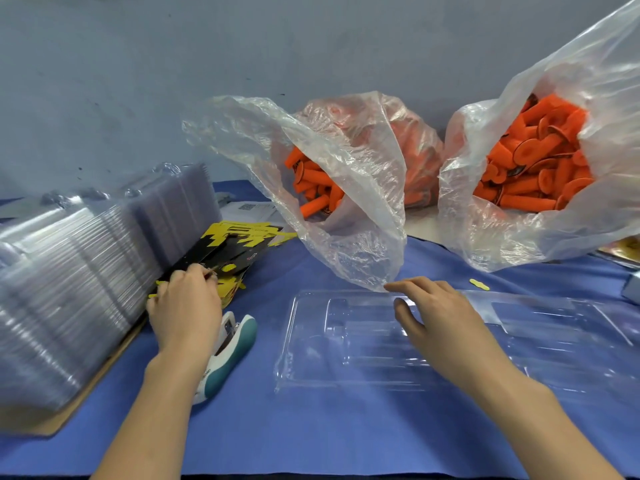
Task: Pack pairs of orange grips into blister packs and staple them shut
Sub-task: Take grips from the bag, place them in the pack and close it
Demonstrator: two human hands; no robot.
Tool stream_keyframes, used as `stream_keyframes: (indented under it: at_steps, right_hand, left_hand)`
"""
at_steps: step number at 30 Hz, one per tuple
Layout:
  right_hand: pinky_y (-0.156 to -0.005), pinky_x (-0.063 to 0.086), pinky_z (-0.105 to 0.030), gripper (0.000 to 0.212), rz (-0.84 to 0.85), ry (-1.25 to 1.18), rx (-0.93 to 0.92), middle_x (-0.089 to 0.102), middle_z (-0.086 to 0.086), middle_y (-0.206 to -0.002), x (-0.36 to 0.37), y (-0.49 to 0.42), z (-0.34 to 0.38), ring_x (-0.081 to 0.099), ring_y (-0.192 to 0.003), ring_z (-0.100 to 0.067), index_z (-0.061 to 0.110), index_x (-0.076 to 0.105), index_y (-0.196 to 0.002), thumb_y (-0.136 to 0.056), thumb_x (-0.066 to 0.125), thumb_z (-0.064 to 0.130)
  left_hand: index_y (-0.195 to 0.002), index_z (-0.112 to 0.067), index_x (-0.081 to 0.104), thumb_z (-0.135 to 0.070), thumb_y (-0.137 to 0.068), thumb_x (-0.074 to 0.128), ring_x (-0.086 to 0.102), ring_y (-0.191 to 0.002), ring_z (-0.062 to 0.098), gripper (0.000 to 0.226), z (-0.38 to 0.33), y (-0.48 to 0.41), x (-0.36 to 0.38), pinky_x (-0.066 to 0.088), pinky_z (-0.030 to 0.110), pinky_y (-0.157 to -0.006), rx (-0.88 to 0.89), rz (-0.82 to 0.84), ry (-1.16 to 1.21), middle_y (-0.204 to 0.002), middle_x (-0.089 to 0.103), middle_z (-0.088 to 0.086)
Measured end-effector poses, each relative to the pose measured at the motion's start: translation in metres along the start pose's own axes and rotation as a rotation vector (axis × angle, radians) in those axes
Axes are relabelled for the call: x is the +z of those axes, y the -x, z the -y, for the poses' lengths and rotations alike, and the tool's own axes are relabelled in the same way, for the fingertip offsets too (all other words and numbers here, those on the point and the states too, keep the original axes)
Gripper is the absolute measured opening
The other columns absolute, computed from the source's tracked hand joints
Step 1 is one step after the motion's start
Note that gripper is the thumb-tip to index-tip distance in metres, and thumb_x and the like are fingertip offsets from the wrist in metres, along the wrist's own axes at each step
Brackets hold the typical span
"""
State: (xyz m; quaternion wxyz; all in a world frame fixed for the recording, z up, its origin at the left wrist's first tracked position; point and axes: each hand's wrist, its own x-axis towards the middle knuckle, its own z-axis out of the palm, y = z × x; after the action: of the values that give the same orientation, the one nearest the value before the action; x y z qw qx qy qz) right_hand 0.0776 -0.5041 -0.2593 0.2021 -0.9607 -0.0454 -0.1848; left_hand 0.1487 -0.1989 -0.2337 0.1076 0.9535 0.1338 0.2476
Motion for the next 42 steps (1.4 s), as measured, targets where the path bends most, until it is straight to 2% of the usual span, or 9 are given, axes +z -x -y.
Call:
stream_keyframes:
  at_steps: [5, 10, 14, 18, 23, 30, 35, 39, 42]
  right_hand:
    - [-0.093, 0.041, -0.035, 0.036, -0.205, -0.205, 0.037, 0.062, 0.007, -0.126, -0.014, -0.001, -0.006, 0.053, -0.114, -0.022, 0.026, 0.059, -0.132, -0.098, 0.053, 0.02]
    - [-0.098, 0.044, -0.029, 0.04, -0.338, -0.588, 0.145, 0.059, 0.014, -0.129, -0.029, -0.007, -0.01, 0.054, -0.118, -0.004, 0.031, 0.051, -0.139, -0.099, 0.054, 0.03]
    - [-0.093, 0.048, -0.019, 0.046, -0.244, -0.915, 0.079, 0.061, 0.02, -0.128, -0.034, -0.007, -0.004, 0.058, -0.118, 0.001, 0.036, 0.05, -0.138, -0.095, 0.054, 0.052]
    - [-0.09, 0.051, -0.04, 0.043, -0.151, -1.239, 0.139, 0.072, -0.001, -0.115, -0.041, -0.009, -0.008, 0.069, -0.105, -0.021, 0.032, 0.069, -0.116, -0.094, 0.043, 0.059]
    - [-0.072, 0.058, -0.034, 0.032, -0.133, -1.422, 0.223, 0.072, -0.009, -0.113, -0.057, -0.008, -0.029, 0.072, -0.089, -0.029, 0.033, 0.071, -0.114, -0.09, 0.052, 0.043]
    - [-0.05, 0.051, -0.026, 0.022, -0.102, -1.161, 0.368, 0.065, -0.002, -0.074, -0.053, 0.005, -0.041, 0.06, -0.054, -0.02, 0.023, 0.07, -0.114, -0.097, 0.058, 0.024]
    - [-0.046, 0.047, -0.024, 0.019, 0.028, -1.084, 0.341, 0.067, 0.001, -0.073, -0.05, 0.011, -0.039, 0.06, -0.054, -0.019, 0.027, 0.072, -0.109, -0.097, 0.058, 0.021]
    - [-0.056, 0.044, -0.024, 0.021, -0.119, -0.812, 0.326, 0.068, 0.004, -0.079, -0.043, 0.013, -0.047, 0.057, -0.061, -0.015, 0.033, 0.072, -0.103, -0.098, 0.054, 0.022]
    - [-0.063, 0.041, -0.013, 0.021, -0.207, -0.53, 0.273, 0.067, 0.012, -0.085, -0.038, 0.016, -0.049, 0.057, -0.075, -0.003, 0.036, 0.07, -0.099, -0.097, 0.055, 0.021]
  left_hand:
    - [-0.103, -0.017, 0.063, -0.031, -0.099, 0.049, 0.061, -0.08, 0.044, 0.02, -0.001, -0.004, -0.066, 0.046, 0.043, -0.064, 0.068, -0.309, 0.2, -0.09, 0.067, 0.02]
    - [-0.081, -0.04, 0.053, -0.051, -0.085, 0.047, 0.061, -0.076, 0.041, 0.013, -0.033, 0.006, -0.131, 0.053, 0.058, -0.07, 0.301, -0.249, 0.633, -0.073, 0.058, -0.001]
    - [-0.094, -0.042, 0.06, -0.041, -0.086, 0.067, 0.069, -0.061, 0.006, 0.011, -0.061, 0.024, -0.124, 0.055, 0.029, -0.055, 0.327, 0.0, 0.784, -0.08, 0.07, -0.021]
    - [-0.088, -0.029, 0.068, -0.027, -0.089, 0.07, 0.066, -0.053, 0.006, 0.003, -0.075, 0.02, -0.099, 0.049, 0.028, -0.058, 0.306, 0.28, 0.809, -0.072, 0.073, -0.011]
    - [-0.092, -0.017, 0.072, -0.012, -0.091, 0.067, 0.056, -0.049, 0.004, 0.007, -0.082, 0.016, -0.071, 0.046, 0.014, -0.046, 0.24, 0.591, 0.894, -0.07, 0.07, -0.003]
    - [-0.097, -0.022, 0.063, -0.027, -0.087, 0.073, 0.057, -0.044, 0.007, 0.015, -0.081, 0.009, -0.029, 0.043, 0.021, -0.05, 0.169, 0.495, 0.759, -0.072, 0.071, 0.001]
    - [-0.087, -0.027, 0.066, -0.029, -0.091, 0.068, 0.058, -0.051, 0.002, 0.004, -0.076, 0.008, -0.006, 0.043, 0.017, -0.046, 0.181, 0.478, 0.751, -0.068, 0.067, -0.007]
    - [-0.086, -0.03, 0.063, -0.031, -0.092, 0.066, 0.063, -0.073, 0.015, 0.007, -0.071, 0.009, 0.007, 0.049, 0.032, -0.067, 0.261, 0.546, 0.565, -0.08, 0.068, -0.006]
    - [-0.086, -0.031, 0.062, -0.032, -0.093, 0.065, 0.06, -0.074, 0.01, 0.007, -0.07, 0.011, 0.011, 0.045, 0.03, -0.064, 0.308, 0.546, 0.495, -0.081, 0.067, -0.008]
